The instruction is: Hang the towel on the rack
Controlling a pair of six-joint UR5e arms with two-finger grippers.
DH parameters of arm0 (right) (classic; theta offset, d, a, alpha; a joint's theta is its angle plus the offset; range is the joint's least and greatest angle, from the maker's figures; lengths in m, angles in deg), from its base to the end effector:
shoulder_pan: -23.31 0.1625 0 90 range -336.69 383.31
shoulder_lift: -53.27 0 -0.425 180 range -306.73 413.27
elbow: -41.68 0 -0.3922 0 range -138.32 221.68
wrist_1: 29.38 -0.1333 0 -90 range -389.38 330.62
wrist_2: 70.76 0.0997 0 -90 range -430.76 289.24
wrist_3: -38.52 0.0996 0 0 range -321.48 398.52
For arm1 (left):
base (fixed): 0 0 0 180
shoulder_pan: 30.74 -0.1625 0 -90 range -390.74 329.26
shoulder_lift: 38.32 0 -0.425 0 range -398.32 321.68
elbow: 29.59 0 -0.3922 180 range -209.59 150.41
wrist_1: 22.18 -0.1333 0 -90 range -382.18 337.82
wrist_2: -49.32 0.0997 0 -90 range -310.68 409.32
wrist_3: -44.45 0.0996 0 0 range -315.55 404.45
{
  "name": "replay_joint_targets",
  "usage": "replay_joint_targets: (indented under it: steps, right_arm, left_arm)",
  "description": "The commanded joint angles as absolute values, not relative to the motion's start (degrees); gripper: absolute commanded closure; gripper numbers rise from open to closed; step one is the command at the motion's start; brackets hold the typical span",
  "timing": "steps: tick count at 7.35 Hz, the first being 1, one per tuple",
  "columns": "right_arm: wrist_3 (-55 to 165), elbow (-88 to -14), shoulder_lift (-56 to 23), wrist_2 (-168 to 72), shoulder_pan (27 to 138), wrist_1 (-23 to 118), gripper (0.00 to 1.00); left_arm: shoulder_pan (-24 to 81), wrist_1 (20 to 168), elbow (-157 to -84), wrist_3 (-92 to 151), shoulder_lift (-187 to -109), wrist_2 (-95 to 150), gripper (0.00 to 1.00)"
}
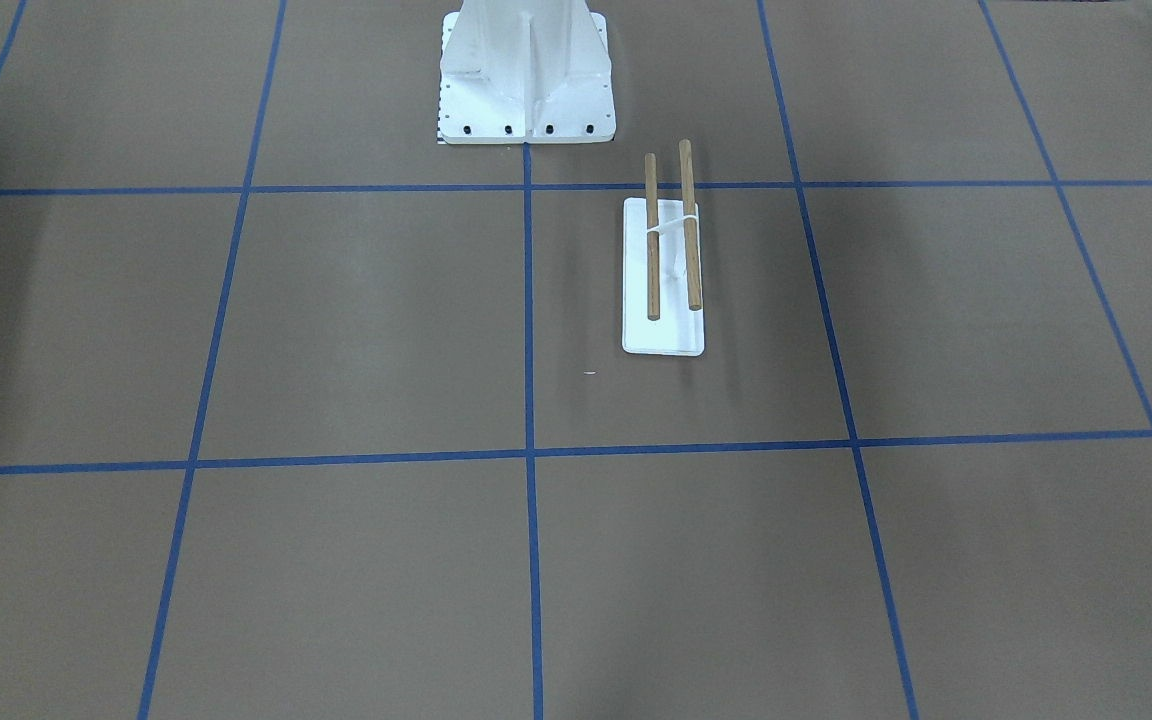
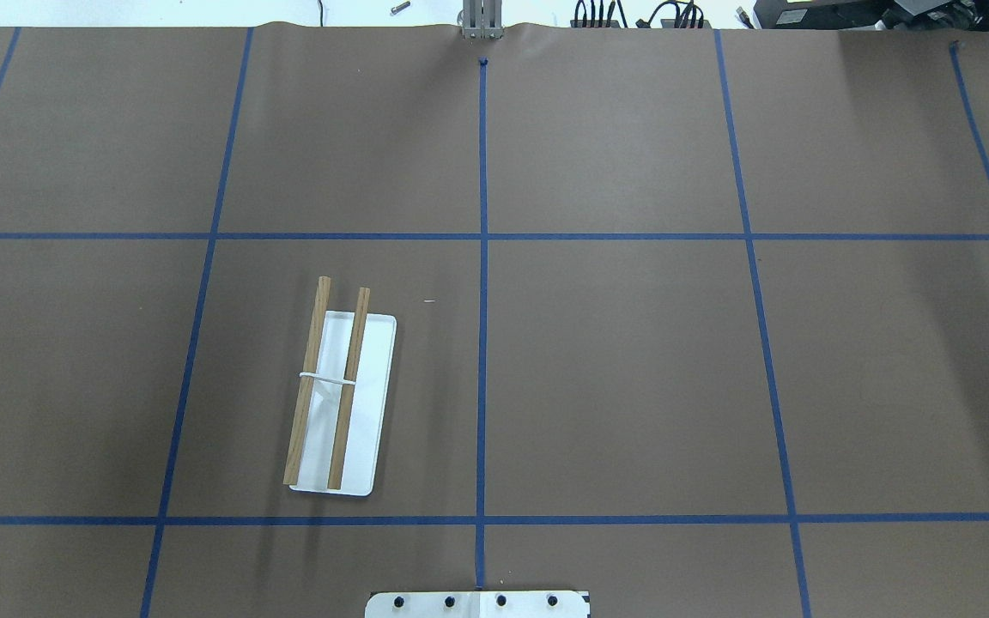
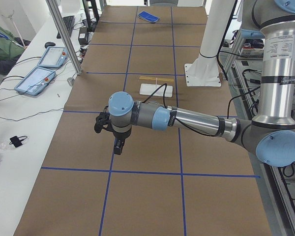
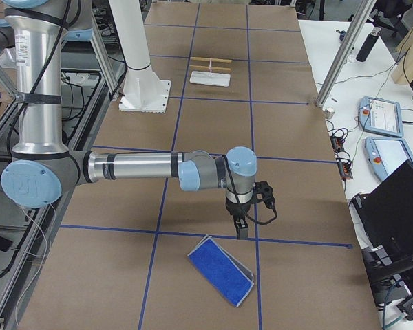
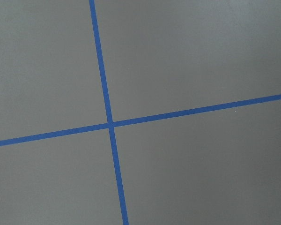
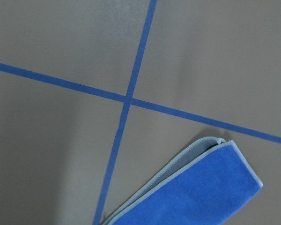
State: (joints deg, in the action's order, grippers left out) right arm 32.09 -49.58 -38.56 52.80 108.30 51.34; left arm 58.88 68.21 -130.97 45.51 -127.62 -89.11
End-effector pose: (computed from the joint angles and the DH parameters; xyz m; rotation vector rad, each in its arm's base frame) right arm 0.0352 -0.4947 0.6581 0.1552 -0.5841 -0.2381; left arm -0.0555 -0.4911 0.5605 0.1866 0.8416 0.1052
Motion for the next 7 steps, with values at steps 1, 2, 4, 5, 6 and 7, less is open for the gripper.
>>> replay_joint_targets:
  steps: [1,2,4,5,6,7]
  right_arm:
    - [19.36,-32.58,-30.98,53.08,108.56,43.13,0.00]
    - [14.66,-25.98,-27.11,54.73,109.60,43.04,0.00]
    - [5.78,-16.82,-22.88,55.01,109.70,42.95,0.00]
    - [2.08,-12.51,-20.67,54.84,109.70,42.86,0.00]
    - [0.04,-8.81,-18.82,54.84,109.70,42.78,0.00]
    - [-0.50,-7.99,-18.54,54.75,109.70,42.86,0.00]
  left_arm:
    - [58.82,69.66,-129.96,45.51,-127.62,-89.11,0.01]
    - [58.82,69.67,-129.96,45.51,-127.62,-89.11,0.01]
    - [58.82,69.67,-129.96,45.51,-127.62,-89.20,0.01]
    - [58.82,69.67,-129.96,45.51,-127.62,-89.11,0.01]
    - [58.82,69.67,-129.96,45.51,-127.62,-89.20,0.01]
    - [58.82,69.67,-129.96,45.51,-127.62,-89.20,0.01]
